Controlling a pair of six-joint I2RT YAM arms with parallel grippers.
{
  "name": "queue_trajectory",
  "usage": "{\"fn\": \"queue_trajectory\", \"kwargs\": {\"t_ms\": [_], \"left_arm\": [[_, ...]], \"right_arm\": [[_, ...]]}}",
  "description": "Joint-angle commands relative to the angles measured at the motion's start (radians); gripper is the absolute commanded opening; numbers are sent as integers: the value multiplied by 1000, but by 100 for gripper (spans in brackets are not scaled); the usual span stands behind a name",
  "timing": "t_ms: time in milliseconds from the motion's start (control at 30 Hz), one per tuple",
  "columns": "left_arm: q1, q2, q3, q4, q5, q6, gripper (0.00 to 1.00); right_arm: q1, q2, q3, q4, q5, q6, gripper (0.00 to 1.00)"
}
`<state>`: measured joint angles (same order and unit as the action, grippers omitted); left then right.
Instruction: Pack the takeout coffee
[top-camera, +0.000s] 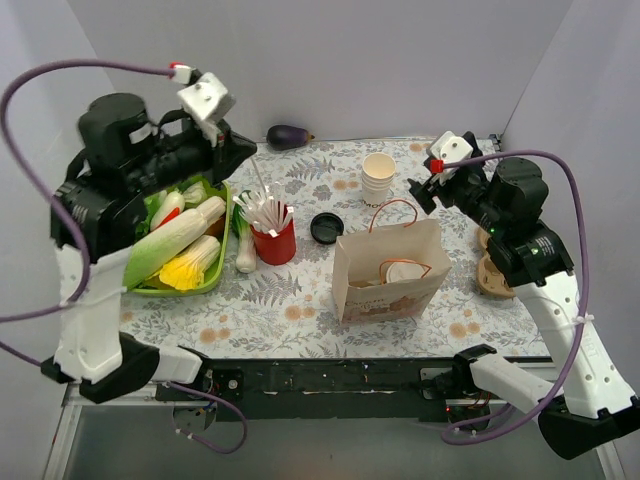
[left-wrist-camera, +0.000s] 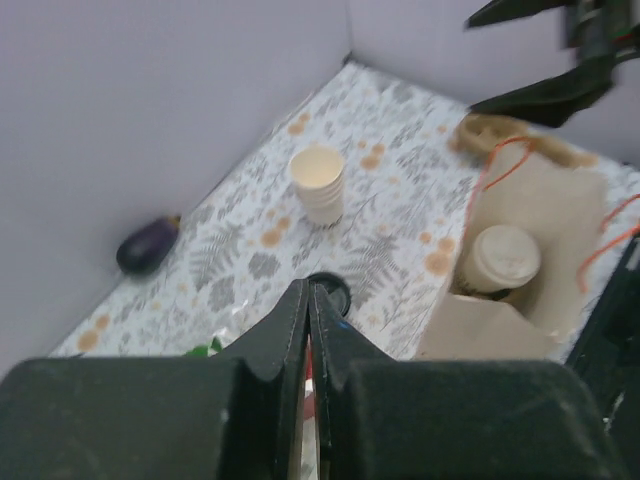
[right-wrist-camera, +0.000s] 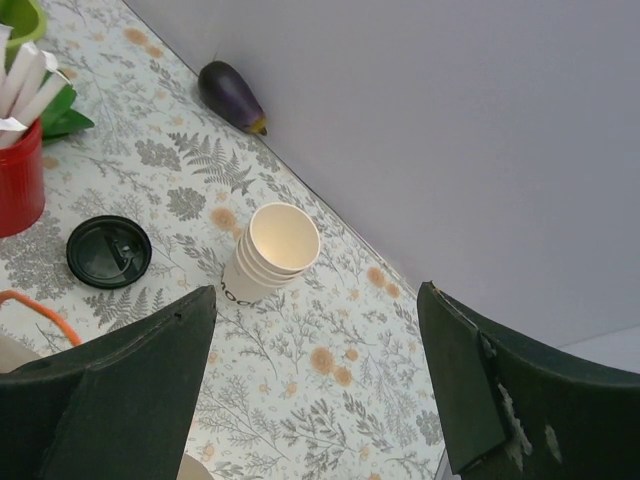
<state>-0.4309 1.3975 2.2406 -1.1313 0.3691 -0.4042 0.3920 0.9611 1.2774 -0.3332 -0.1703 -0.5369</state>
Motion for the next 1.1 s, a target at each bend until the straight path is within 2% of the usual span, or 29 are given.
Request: {"fn": "queue_trajectory", "kwargs": {"t_ms": [0, 100, 167, 300, 433, 567, 667, 867, 1000, 1067], "left_arm": [[-2, -64, 20, 114, 255, -108, 0], [-2, -40, 86, 85, 356, -133, 0], [-2, -51, 70, 105, 404, -159, 0], [-2, -63, -1, 192, 533, -248, 0], [-2, -68, -130, 358, 648, -343, 0], [-11, -43, -223, 444, 706, -424, 0], [-23, -23, -239, 488, 722, -447, 0], [-61, 44, -187, 512, 719, -473, 0], [-75, 93, -93, 501, 702, -476, 0], [-78, 125, 3, 464, 694, -463, 0]], "right_arm": [[-13, 11, -4, 60, 77, 31, 88], [-13, 24, -3, 57, 100, 37, 88], [-15, 31, 0, 56, 117, 38, 88], [-22, 37, 4, 57, 147, 37, 88], [-33, 24, -6, 63, 157, 34, 87], [-56, -2, -32, 75, 143, 54, 87], [-87, -24, -58, 80, 132, 75, 87], [-113, -68, -96, 79, 120, 78, 87], [-120, -85, -110, 80, 117, 84, 87], [-124, -88, -113, 82, 114, 86, 87]]}}
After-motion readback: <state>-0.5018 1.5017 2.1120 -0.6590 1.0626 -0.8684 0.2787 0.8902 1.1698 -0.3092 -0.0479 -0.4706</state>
